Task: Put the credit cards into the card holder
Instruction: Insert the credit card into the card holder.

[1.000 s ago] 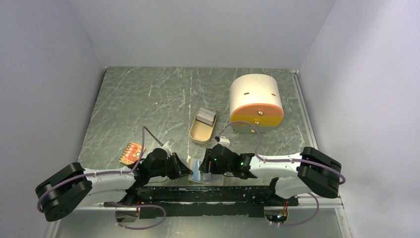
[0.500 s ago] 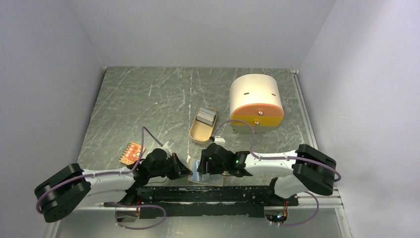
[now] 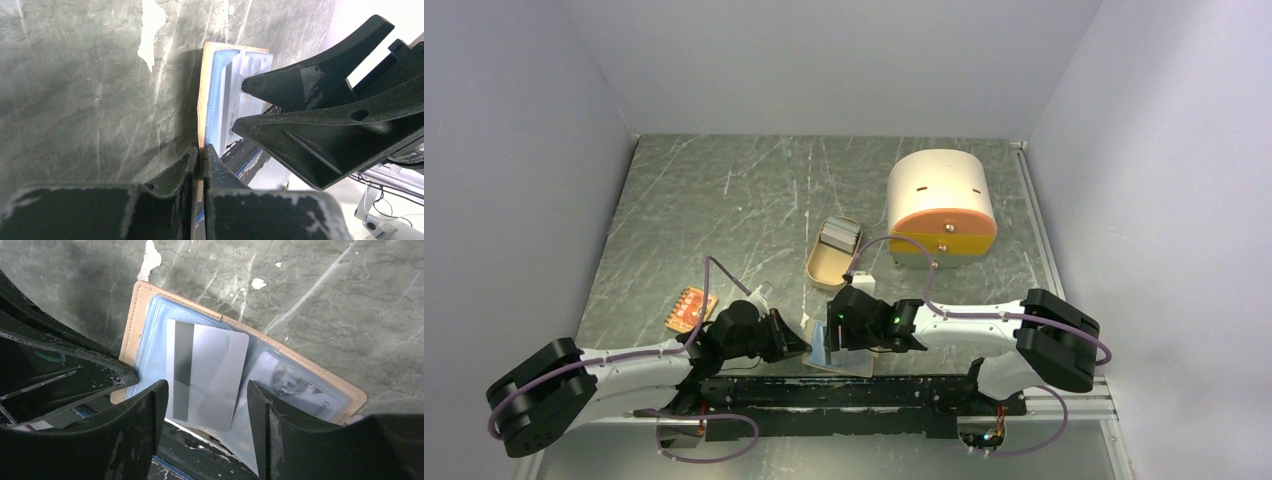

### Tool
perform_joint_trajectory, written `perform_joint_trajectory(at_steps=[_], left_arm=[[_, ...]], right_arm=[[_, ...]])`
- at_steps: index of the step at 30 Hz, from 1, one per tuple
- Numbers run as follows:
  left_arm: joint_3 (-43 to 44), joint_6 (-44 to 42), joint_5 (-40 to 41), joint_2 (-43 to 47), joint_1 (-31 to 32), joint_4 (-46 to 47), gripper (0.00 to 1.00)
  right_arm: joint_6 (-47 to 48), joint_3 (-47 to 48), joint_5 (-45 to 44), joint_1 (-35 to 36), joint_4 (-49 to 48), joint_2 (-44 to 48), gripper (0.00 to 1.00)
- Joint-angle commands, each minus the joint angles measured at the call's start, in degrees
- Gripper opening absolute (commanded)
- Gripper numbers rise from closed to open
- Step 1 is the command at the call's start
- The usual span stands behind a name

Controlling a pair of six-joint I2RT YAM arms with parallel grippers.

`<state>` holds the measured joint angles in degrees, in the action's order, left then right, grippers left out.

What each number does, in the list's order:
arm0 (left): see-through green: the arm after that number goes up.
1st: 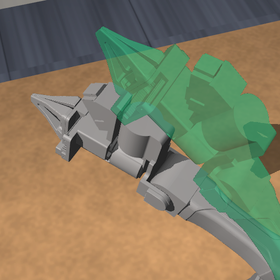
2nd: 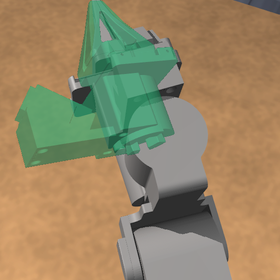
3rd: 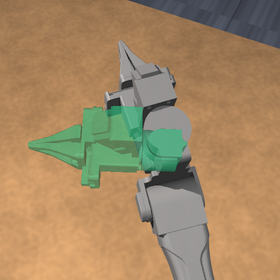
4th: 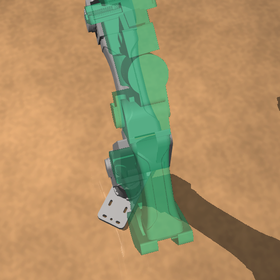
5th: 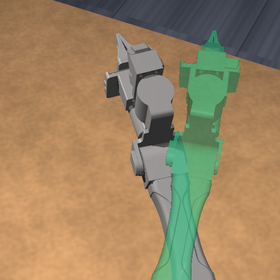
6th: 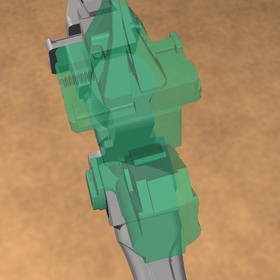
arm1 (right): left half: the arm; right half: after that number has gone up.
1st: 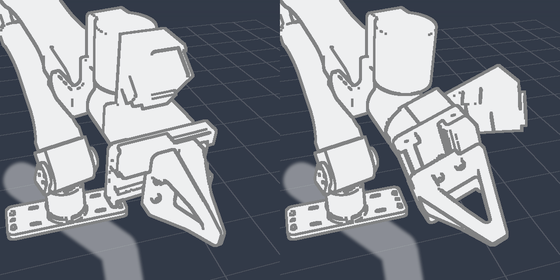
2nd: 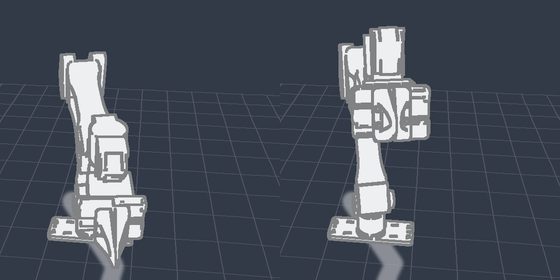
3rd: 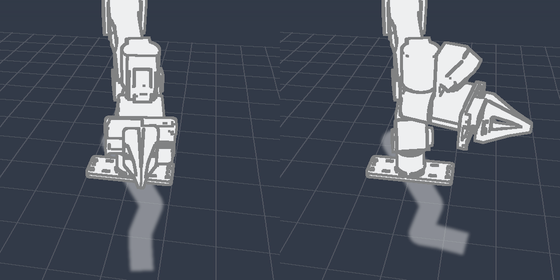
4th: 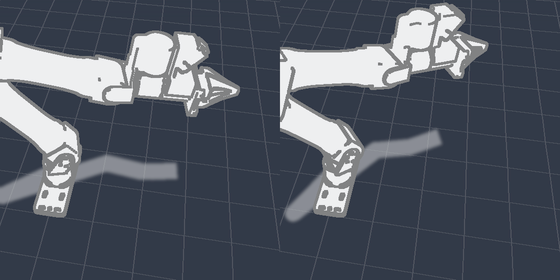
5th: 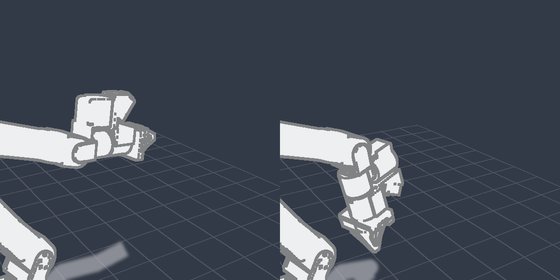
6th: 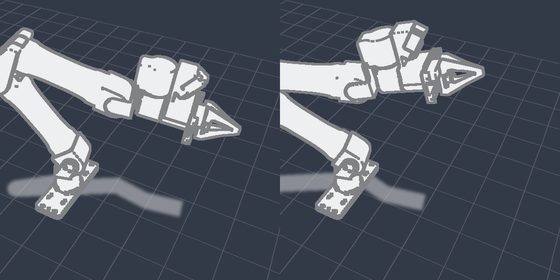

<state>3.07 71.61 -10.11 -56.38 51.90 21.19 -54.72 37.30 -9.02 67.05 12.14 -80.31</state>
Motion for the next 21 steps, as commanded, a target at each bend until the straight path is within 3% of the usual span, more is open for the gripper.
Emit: perform_joint_trajectory(at_steps=[1,12,21], left_arm=[[-0.78,0.18,1.11,-0.91,0.13,0.55,0.09],[-1.05,0.8,1.35,1.43,0.23,-0.23,0.09],[-0.62,0.75,1.64,0.67,0.93,0.42,0.09]], right_arm=[[0.31,-2.45,2.84,0.2,1.35,0.07,0.62],[-6.81,-10.57,8.8,0.08,-18.39,0.77,0.59],[-6.6,-12.4,8.77,-0.3,-26.51,0.1,0.55]])
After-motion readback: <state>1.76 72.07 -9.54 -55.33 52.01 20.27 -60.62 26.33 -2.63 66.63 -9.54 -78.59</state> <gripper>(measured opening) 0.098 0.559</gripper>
